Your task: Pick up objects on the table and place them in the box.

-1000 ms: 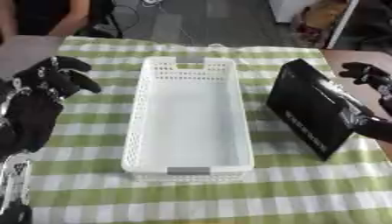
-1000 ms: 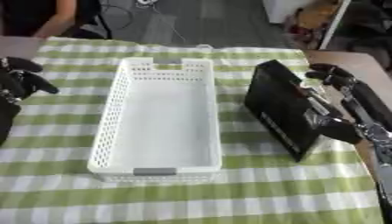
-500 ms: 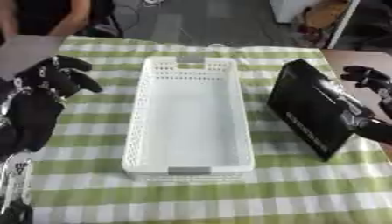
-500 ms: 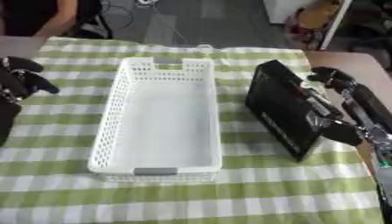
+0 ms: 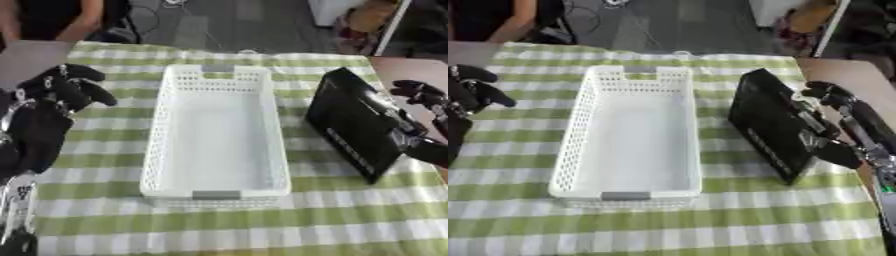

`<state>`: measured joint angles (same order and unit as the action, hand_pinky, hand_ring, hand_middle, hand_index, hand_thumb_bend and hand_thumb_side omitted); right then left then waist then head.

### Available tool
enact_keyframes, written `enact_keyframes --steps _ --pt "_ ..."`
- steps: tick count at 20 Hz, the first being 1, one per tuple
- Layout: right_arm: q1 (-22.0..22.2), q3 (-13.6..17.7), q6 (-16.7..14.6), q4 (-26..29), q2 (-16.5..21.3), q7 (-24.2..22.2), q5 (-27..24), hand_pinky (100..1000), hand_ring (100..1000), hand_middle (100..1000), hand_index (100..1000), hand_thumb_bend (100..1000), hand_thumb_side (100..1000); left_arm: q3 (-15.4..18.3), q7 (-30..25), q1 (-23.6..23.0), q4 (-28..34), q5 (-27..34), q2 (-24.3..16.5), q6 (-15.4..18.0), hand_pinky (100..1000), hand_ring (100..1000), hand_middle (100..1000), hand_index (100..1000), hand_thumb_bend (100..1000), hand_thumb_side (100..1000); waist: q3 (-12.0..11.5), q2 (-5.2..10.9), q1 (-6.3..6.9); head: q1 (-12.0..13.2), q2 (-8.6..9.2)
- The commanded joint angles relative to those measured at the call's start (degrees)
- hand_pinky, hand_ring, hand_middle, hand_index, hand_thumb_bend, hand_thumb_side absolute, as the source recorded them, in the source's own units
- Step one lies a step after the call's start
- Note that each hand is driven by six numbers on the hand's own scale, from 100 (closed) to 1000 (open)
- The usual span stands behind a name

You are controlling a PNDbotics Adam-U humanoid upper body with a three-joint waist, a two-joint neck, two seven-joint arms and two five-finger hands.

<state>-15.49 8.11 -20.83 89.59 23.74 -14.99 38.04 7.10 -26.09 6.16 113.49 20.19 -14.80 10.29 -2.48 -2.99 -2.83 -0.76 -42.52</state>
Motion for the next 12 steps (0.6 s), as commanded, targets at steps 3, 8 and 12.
enact_keyframes --steps 3,8,12 --pt "-0.66 0.53 -0.51 -0.33 1.74 0.05 0.35 808 945 910 892 176 512 -0.02 0.1 0.43 1.11 0.13 -0.57 -0.07 649 583 696 559 1000 915 0.04 0.64 0.18 0.34 0.58" --pt "-0.55 0.44 -0.79 -0.71 1.74 0.02 0.44 808 945 910 892 176 509 0.0 0.16 0.41 1.11 0.09 -0.57 -0.06 649 583 696 558 1000 915 0.04 0.65 0.17 0.36 0.6" --pt "-0.55 0.05 -1.2 -0.69 2.04 -0.18 0.44 804 942 909 888 178 506 -0.01 0.17 0.4 1.11 0.06 -0.56 -0.07 649 583 696 558 1000 916 0.02 0.65 0.16 0.36 0.59"
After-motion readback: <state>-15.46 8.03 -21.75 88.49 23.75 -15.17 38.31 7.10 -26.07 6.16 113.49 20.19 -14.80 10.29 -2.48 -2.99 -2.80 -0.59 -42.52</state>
